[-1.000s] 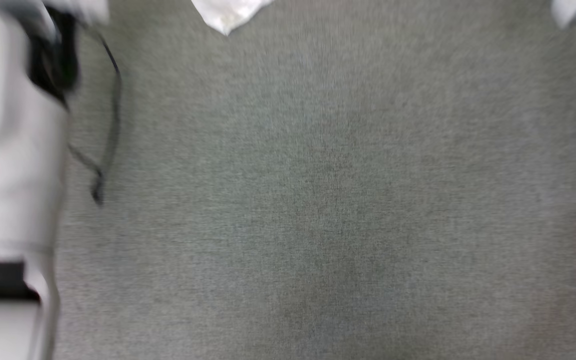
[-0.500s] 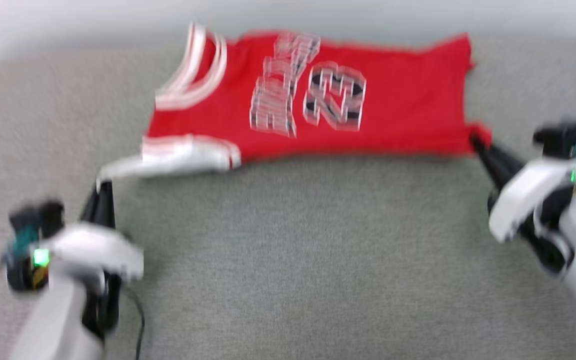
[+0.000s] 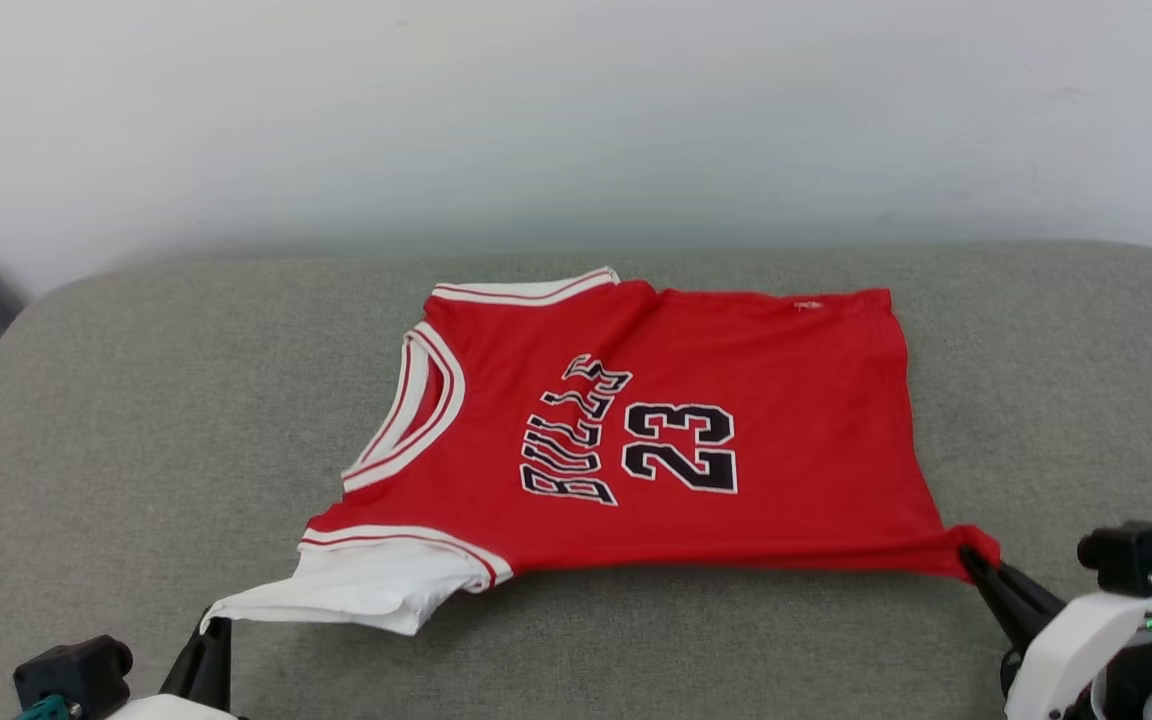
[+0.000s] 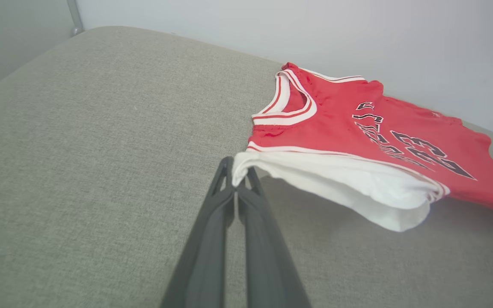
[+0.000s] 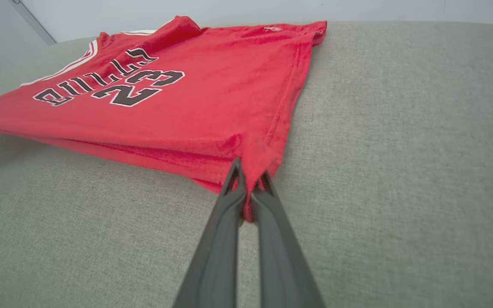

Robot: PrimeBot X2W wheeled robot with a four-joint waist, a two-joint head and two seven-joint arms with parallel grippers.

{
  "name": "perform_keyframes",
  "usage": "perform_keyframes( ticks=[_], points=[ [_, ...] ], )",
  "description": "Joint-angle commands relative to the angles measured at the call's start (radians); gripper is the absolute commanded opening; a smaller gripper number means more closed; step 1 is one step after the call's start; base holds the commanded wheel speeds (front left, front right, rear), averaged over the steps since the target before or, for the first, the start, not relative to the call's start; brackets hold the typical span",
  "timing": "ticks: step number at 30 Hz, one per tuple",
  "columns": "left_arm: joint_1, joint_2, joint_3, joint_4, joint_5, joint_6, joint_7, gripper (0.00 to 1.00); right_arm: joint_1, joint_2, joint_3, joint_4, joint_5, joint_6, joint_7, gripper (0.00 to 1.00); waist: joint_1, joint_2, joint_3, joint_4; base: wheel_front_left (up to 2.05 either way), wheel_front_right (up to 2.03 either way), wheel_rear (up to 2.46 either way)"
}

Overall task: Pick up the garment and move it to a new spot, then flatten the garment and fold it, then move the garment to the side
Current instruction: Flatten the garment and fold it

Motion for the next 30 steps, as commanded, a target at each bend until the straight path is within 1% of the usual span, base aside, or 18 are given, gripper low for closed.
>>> perform_keyframes(
  ticks=[1, 5, 8, 12, 13, 16, 17, 20, 26, 30],
  points=[
    [0.033, 0.019, 0.008, -0.048, 0.005, 0.023, 0.025, 0.0, 0.063, 0.005, -0.042, -0.029, -0.022, -0.002, 0.008, 0.0, 0.0004, 0.0, -0.033, 0.016, 0.0, 0.0, 0.0],
    [0.079, 0.039, 0.01, -0.151, 0.006, 0.063, 0.076, 0.0, 0.182, 0.029, -0.15, -0.11, -0.07, -0.002, 0.055, 0.0, 0.0004, 0.0, -0.049, 0.022, 0.0, 0.0, 0.0],
    [0.093, 0.048, 0.013, -0.211, 0.006, 0.081, 0.103, 0.0, 0.254, 0.055, -0.241, -0.186, -0.117, -0.002, 0.107, 0.0, 0.0004, 0.0, -0.054, 0.02, 0.0, 0.0, 0.0],
    [0.052, 0.048, -0.005, -0.233, 0.001, 0.064, 0.115, 0.0, 0.303, 0.097, -0.34, -0.29, -0.181, -0.001, 0.201, 0.0, 0.0004, 0.0, -0.045, 0.013, 0.0, 0.0, 0.0],
    [0.052, 0.048, -0.005, -0.233, 0.001, 0.064, 0.115, 0.0, 0.303, 0.097, -0.34, -0.29, -0.181, -0.001, 0.201, 0.0, 0.0004, 0.0, -0.045, 0.013, 0.0, 0.0, 0.0],
    [-0.008, 0.039, -0.034, -0.195, 0.0, 0.037, 0.124, 0.0, 0.294, 0.129, -0.382, -0.337, -0.223, -0.001, 0.282, 0.0, 0.0004, 0.0, -0.029, 0.005, 0.0, 0.0, 0.0],
    [-0.067, 0.028, -0.052, -0.151, -0.004, 0.011, 0.124, 0.0, 0.265, 0.149, -0.391, -0.357, -0.243, -0.001, 0.332, 0.0, 0.0004, 0.0, -0.012, -0.001, 0.0, 0.0, 0.0],
    [-0.159, 0.008, -0.074, -0.077, -0.006, -0.022, 0.118, 0.0, 0.216, 0.16, -0.39, -0.356, -0.266, -0.001, 0.384, 0.0, 0.0004, 0.0, 0.032, -0.011, 0.0, 0.0, 0.0],
    [-0.35, -0.038, -0.097, 0.087, -0.005, -0.086, 0.076, 0.0, 0.095, 0.157, -0.38, -0.305, -0.273, -0.001, 0.41, 0.0, 0.0004, 0.0, 0.131, -0.012, 0.0, 0.0, 0.0],
    [-0.423, -0.052, -0.095, 0.156, -0.007, -0.11, 0.051, 0.0, 0.037, 0.15, -0.369, -0.267, -0.265, -0.001, 0.407, 0.0, 0.0004, 0.0, 0.175, -0.014, 0.0, 0.0, 0.0]
  ],
)
